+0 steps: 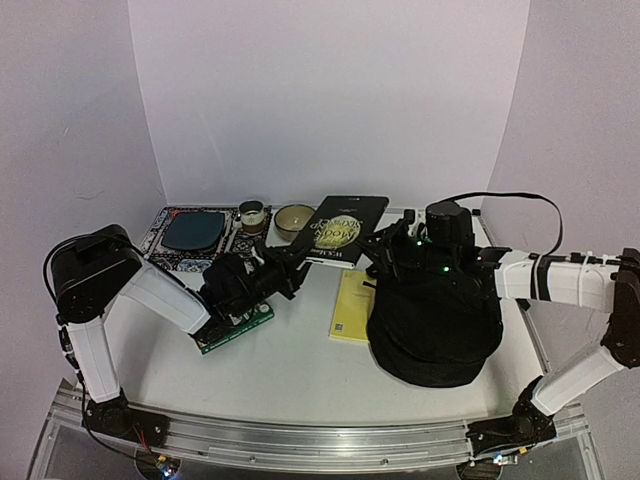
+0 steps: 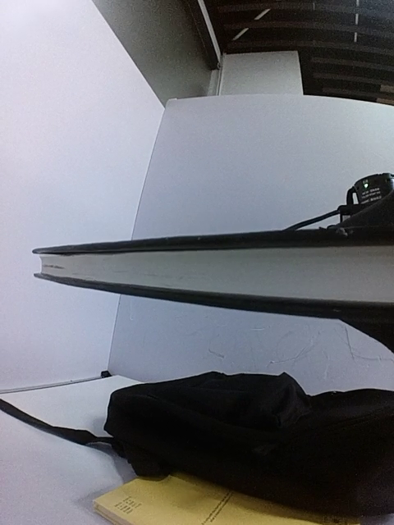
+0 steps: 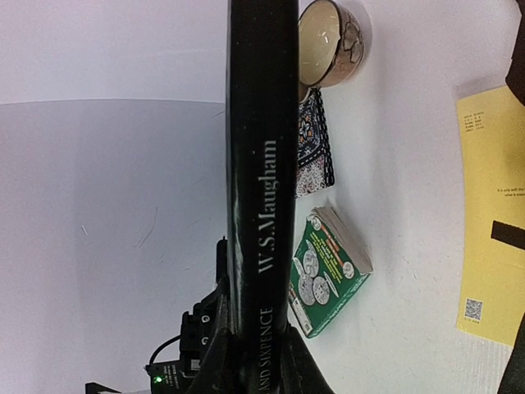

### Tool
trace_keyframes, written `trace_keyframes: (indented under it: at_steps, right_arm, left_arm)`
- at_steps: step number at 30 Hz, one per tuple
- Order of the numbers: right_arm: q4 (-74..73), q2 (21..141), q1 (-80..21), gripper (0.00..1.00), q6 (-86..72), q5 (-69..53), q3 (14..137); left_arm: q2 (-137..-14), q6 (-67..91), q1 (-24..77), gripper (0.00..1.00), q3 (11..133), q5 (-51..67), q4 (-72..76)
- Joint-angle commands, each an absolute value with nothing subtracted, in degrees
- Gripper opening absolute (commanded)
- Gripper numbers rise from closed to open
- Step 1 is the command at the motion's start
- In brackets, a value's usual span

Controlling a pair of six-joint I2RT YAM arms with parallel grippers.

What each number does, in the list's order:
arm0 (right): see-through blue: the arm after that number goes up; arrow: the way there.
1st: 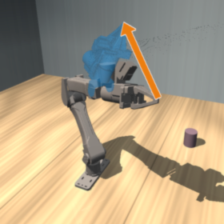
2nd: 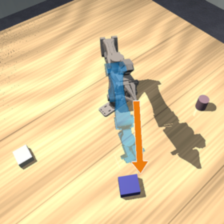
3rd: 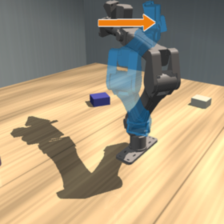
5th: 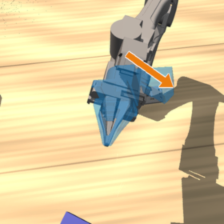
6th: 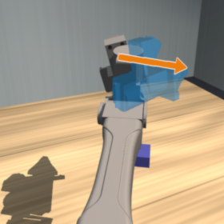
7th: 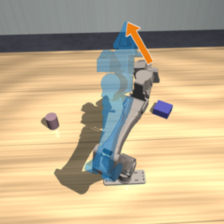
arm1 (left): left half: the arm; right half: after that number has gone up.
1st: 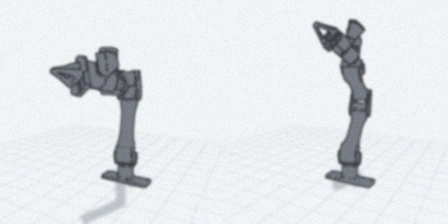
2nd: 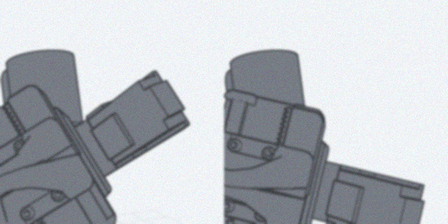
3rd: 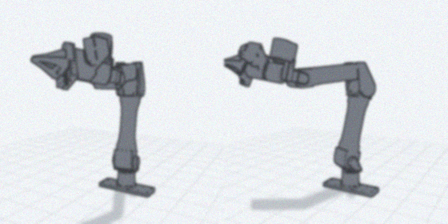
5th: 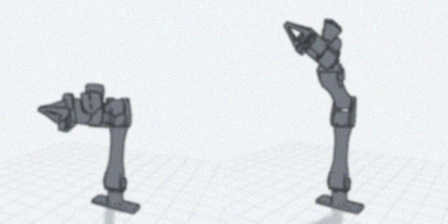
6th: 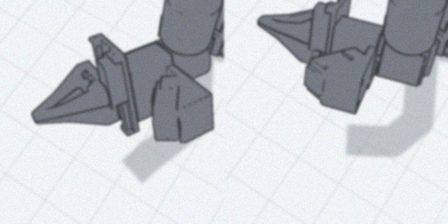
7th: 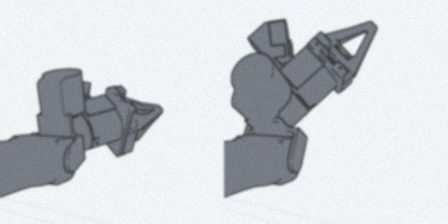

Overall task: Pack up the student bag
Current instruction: Pass from the right arm to the left

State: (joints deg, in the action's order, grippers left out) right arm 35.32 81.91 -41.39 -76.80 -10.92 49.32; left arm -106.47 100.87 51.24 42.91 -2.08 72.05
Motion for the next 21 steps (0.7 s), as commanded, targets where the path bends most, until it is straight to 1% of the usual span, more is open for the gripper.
trace_keyframes:
  at_steps: [1,5,7,8,13,17,21]
  right_arm:
    - [30.3,77.5,-42.9,0.11,-67.9,-12.6,52.0]
    - [19.2,76.5,-42.8,0.31,-59.3,-11.0,55.6]
    - [13.5,76.4,-42.8,0.44,-54.6,-10.7,57.6]
    - [10.2,76.6,-42.8,0.49,-52.5,-10.7,58.8]
    - [-6.6,78.0,-42.4,0.67,-40.9,-11.0,64.3]
    - [-18.4,78.8,-42.3,0.81,-32.8,-9.0,67.9]
    - [-28.5,79.3,-42.2,0.90,-28.4,-5.1,69.9]
  left_arm:
    - [-101.9,96.2,50.0,0.01,40.4,-6.7,78.4]
    - [-99.8,93.9,48.2,0.00,37.7,-5.1,78.4]
    - [-98.8,93.0,46.9,0.00,36.1,-3.3,78.3]
    - [-98.2,92.7,46.1,0.00,35.4,-2.5,78.3]
    - [-95.4,91.5,42.3,0.00,31.9,3.3,76.7]
    - [-92.7,89.3,40.2,0.00,30.4,7.5,71.8]
    - [-89.1,86.7,38.6,0.00,30.4,10.9,63.7]
